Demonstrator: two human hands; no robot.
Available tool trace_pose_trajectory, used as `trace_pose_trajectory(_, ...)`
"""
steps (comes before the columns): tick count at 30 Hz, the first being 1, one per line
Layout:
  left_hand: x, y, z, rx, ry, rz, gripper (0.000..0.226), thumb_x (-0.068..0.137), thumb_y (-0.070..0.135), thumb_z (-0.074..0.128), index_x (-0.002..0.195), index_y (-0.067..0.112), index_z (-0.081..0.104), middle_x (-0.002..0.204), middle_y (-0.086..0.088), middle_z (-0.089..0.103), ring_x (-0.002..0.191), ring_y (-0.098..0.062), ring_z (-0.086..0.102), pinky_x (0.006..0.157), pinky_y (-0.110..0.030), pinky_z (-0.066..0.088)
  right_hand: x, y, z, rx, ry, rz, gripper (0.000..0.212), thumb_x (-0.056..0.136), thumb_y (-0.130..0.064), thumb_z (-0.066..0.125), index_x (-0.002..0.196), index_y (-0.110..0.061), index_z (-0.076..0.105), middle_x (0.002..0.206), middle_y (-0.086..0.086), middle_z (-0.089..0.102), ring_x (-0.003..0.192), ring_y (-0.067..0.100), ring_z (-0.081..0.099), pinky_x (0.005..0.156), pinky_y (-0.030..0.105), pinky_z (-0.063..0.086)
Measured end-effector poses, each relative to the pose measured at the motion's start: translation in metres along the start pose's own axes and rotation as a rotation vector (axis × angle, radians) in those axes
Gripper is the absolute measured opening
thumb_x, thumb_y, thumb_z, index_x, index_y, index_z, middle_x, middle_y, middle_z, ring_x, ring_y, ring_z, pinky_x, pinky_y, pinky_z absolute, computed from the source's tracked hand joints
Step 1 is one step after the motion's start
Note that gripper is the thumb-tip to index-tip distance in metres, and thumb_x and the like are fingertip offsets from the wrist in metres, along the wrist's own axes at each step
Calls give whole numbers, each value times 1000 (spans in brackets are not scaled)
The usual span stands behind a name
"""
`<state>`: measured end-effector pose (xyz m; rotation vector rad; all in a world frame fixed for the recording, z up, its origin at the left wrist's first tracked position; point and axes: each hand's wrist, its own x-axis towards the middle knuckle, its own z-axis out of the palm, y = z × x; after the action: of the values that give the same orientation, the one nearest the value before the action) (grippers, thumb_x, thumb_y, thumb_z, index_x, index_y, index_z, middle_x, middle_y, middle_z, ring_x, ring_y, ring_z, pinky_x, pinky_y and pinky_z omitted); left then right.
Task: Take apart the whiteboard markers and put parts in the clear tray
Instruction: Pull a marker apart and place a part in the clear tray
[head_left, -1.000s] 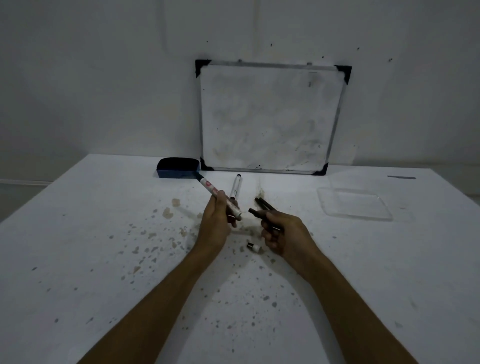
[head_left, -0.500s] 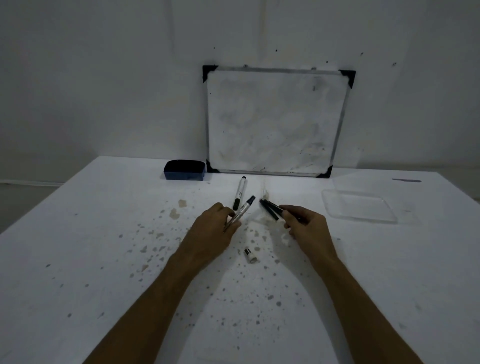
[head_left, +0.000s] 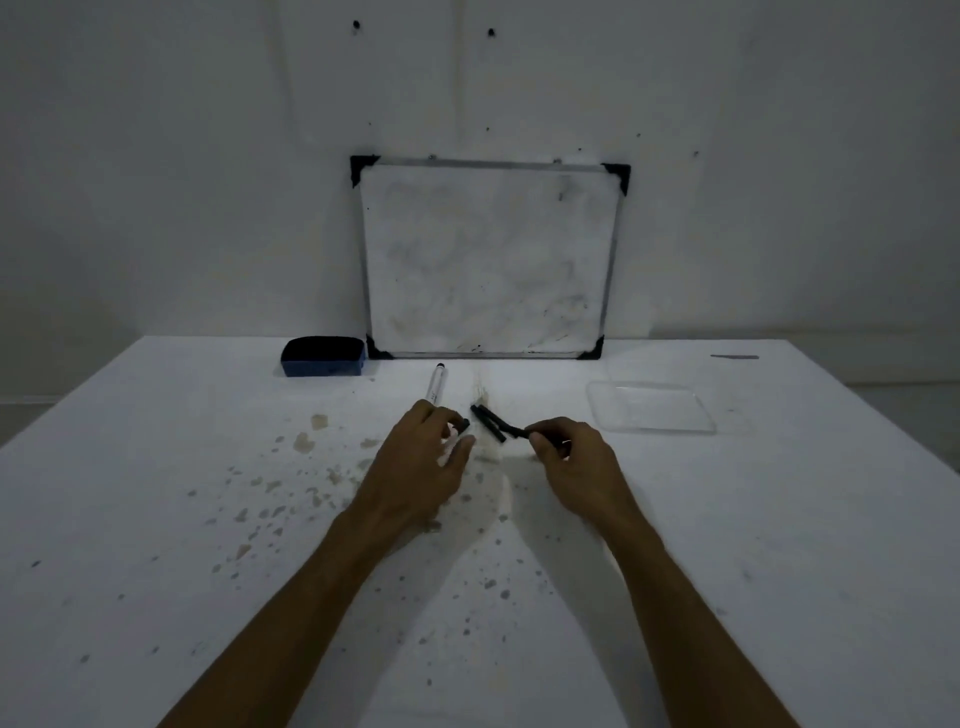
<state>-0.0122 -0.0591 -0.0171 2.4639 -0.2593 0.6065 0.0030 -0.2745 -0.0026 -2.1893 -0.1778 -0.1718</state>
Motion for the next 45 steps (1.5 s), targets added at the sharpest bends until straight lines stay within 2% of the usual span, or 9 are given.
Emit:
trace_pose_trajectory(4,24,45,27,-84,-77,88,28,100,33,61,119,13,66,111,-2,63,95,-12,62,84,-23,50,-10,13,-45,-36,84,25,19,101,-27,59,113,-22,72,90,-9,64,76,1,58,61,10,37)
trace_pose_trajectory(6,37,69,46,-74,-101,123,34,101,38,57,124,13,64,118,-3,65,104,-17,65,91,-33,53,-15,24,-70,-55,158,48,21,101,-26,59,116,-19,72,99,-4,70,81,5,59,68,15,41)
trace_pose_trajectory(9,44,96,82,72,-149,201,45,104,43,50,133,10,60,132,-6,63,116,-24,61,101,-36,43,-15,38,-103,-86,185,98,25,101,-26,59,117,-14,74,103,1,73,90,12,61,80,25,45)
trace_pose_trajectory(16,37,90,132,59,-227,137,54,101,48,50,135,7,57,134,-9,61,119,-26,59,106,-34,42,42,58,-149,-176,252,58,22,98,-22,65,116,-16,75,111,2,75,90,10,61,81,22,44)
trace_pose_trajectory(25,45,77,137,-10,-233,113,52,99,46,55,139,12,58,144,-2,55,128,-21,54,112,-37,40,135,90,-144,-560,-131,91,14,89,-34,71,102,-34,77,98,-7,72,103,22,66,93,41,52)
trace_pose_trajectory(31,45,77,140,-22,-225,106,48,100,43,56,137,13,60,142,-1,56,126,-20,53,110,-31,35,156,98,-137,-625,-306,114,12,82,-34,77,93,-37,77,94,-8,65,103,22,66,98,43,53)
trace_pose_trajectory(33,44,77,139,-17,-221,104,48,100,43,55,138,13,59,142,0,55,127,-19,53,109,-29,34,159,98,-139,-615,-318,138,11,80,-34,79,90,-38,77,100,-4,69,102,22,66,97,41,54)
trace_pose_trajectory(36,41,80,136,12,-217,135,46,102,39,53,136,10,60,139,-4,57,125,-22,54,109,-31,36,154,93,-146,-554,-328,104,21,86,-30,77,106,-25,78,106,1,72,102,20,65,87,29,50)
trace_pose_trajectory(45,56,94,85,93,-162,149,34,101,36,56,124,13,66,118,-7,61,105,-24,58,90,-36,48,49,49,-124,-132,-11,-104,18,97,-32,64,108,-25,76,98,-16,73,87,-11,62,69,-1,41)
